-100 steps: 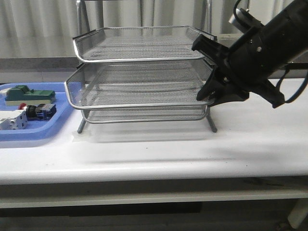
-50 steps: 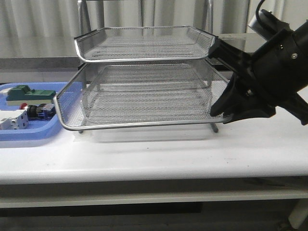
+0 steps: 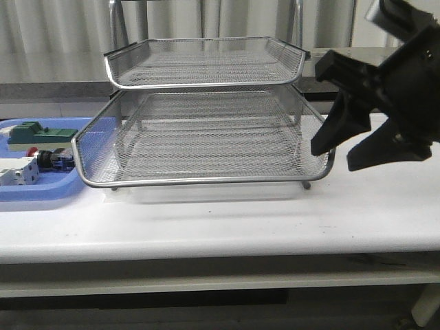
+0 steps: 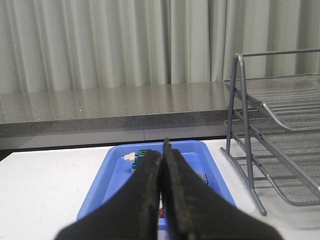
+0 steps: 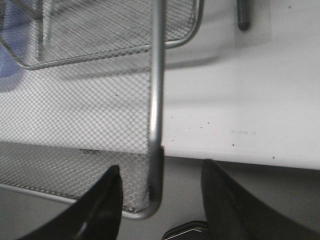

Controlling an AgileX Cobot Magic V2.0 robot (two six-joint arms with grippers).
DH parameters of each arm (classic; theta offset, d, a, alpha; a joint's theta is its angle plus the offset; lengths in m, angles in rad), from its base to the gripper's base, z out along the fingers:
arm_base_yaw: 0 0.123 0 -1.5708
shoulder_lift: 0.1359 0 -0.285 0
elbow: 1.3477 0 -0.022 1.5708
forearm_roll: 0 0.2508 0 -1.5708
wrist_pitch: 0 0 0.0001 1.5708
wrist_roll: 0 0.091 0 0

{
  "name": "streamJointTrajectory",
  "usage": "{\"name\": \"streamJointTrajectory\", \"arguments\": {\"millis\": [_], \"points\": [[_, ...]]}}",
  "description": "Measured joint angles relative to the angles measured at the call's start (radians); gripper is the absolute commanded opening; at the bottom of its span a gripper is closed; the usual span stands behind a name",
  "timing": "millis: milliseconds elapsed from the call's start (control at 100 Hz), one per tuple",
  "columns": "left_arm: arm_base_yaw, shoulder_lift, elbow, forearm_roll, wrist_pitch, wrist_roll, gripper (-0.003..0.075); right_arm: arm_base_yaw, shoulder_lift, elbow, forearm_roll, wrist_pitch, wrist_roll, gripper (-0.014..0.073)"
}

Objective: Place button on rack with both arms

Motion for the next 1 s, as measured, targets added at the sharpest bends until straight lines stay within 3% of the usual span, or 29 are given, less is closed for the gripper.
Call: {"name": "streamJointTrajectory", "arguments": {"millis": [410, 820, 1000], "points": [[0.0, 0.0, 0.0, 0.0, 0.0, 0.0, 0.0004, -0.007, -0.256, 0.002, -0.216, 0.112, 0.033, 0.0394], [0.0, 0.0, 0.0, 0.0, 0.0, 0.0, 0.0004, -0.176, -0.522, -0.039, -0.725, 0.373, 0.343, 0.0392], [0.0, 0.0, 0.0, 0.0, 0.0, 0.0, 0.0004, -0.186, -0.645, -0.048, -0.863, 0.456, 0.444, 0.0392]]}}
